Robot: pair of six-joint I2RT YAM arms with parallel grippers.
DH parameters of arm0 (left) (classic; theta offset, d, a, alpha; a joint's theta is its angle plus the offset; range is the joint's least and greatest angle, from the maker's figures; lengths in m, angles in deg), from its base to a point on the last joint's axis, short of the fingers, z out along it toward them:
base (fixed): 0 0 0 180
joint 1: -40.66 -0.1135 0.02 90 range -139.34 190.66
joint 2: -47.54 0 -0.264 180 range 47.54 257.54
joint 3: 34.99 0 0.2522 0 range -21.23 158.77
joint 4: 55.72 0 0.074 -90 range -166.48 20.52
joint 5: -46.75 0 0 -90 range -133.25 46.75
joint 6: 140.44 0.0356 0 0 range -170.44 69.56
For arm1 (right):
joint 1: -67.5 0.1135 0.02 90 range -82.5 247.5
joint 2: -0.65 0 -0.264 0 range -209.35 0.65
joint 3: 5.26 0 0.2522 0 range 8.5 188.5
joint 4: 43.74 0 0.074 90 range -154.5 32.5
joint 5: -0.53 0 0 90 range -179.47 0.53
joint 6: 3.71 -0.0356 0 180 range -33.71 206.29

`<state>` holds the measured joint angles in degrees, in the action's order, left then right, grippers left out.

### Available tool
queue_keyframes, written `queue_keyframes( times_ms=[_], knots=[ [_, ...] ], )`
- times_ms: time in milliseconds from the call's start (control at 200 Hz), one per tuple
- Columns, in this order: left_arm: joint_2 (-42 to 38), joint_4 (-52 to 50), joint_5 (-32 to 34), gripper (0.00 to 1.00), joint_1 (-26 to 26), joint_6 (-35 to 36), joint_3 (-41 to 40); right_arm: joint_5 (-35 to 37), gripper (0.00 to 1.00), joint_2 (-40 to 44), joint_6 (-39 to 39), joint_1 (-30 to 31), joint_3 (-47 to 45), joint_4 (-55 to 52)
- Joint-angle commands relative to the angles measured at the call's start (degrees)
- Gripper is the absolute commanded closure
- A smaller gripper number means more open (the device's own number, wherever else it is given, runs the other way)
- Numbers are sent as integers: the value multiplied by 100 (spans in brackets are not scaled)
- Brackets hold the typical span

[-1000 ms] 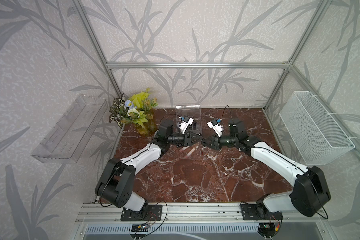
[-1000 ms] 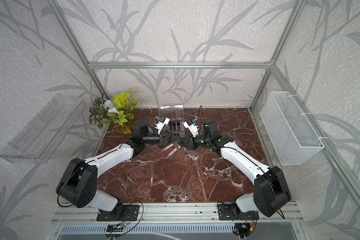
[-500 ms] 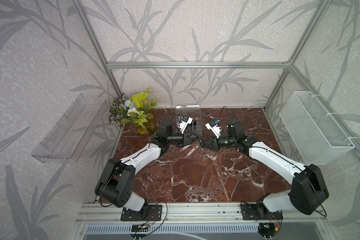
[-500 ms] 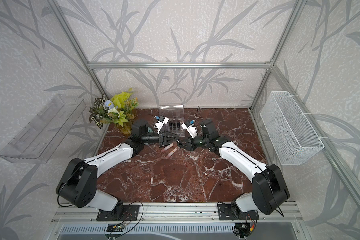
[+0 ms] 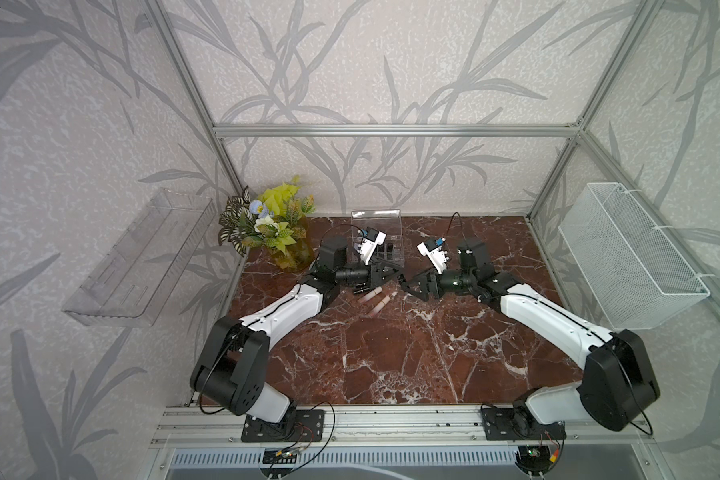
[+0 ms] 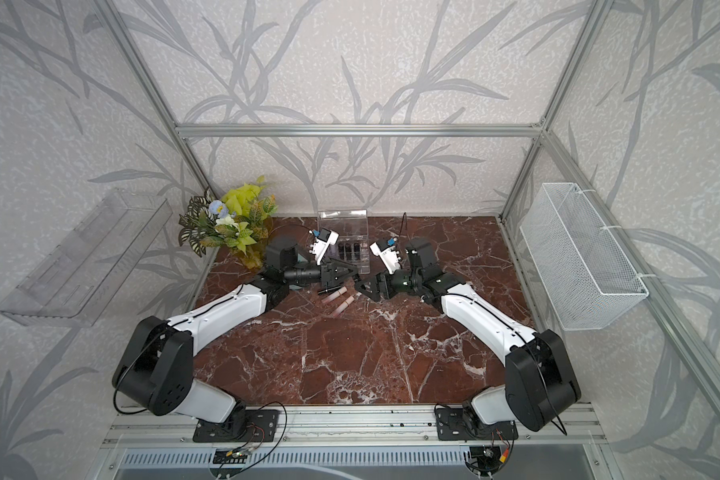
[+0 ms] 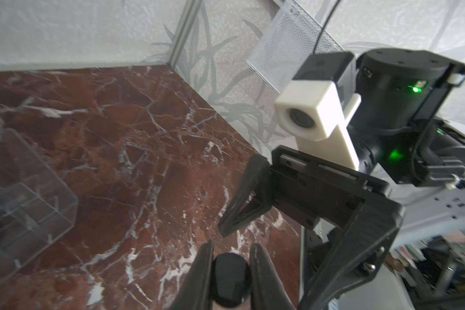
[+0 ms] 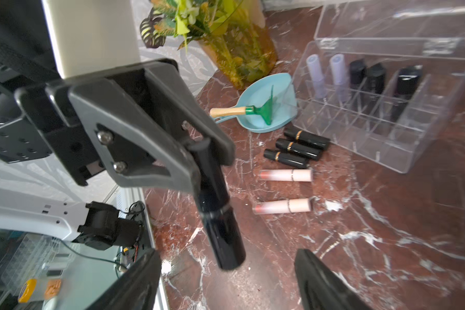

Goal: Arrange the lipsticks in the organizer
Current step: Pick up the lipstick at the center of the board, then place the lipstick in the storage box.

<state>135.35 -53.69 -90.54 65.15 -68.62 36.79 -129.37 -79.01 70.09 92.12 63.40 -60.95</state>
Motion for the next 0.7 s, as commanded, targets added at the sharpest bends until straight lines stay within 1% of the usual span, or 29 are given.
queue_keyframes(
  times_ms=[0, 75, 210, 285, 405, 480, 555, 695],
  knots=[
    [334, -629, 1584, 93, 104, 804, 492, 318, 16, 376, -398, -267, -266, 571],
    [677, -643, 2180, 93, 237, 1111, 784, 377, 16, 483, -487, -389, -391, 689],
    [1335, -372, 2529, 92, 321, 1406, 1311, 327, 16, 543, -563, -511, -504, 872],
    [1556, -241, 2908, 92, 387, 1514, 1516, 273, 16, 575, -610, -531, -532, 900],
    [1745, 203, 3522, 93, 513, 1802, 1585, 282, 16, 614, -638, -563, -583, 971],
    [1885, 546, 3783, 93, 576, 1983, 1627, 274, 16, 635, -672, -576, -618, 1027],
    [2045, 663, 4011, 93, 631, 2109, 1770, 270, 17, 668, -674, -590, -628, 1021],
    [2339, 884, 4222, 93, 691, 2184, 1971, 299, 17, 732, -683, -635, -664, 1037]
  ],
)
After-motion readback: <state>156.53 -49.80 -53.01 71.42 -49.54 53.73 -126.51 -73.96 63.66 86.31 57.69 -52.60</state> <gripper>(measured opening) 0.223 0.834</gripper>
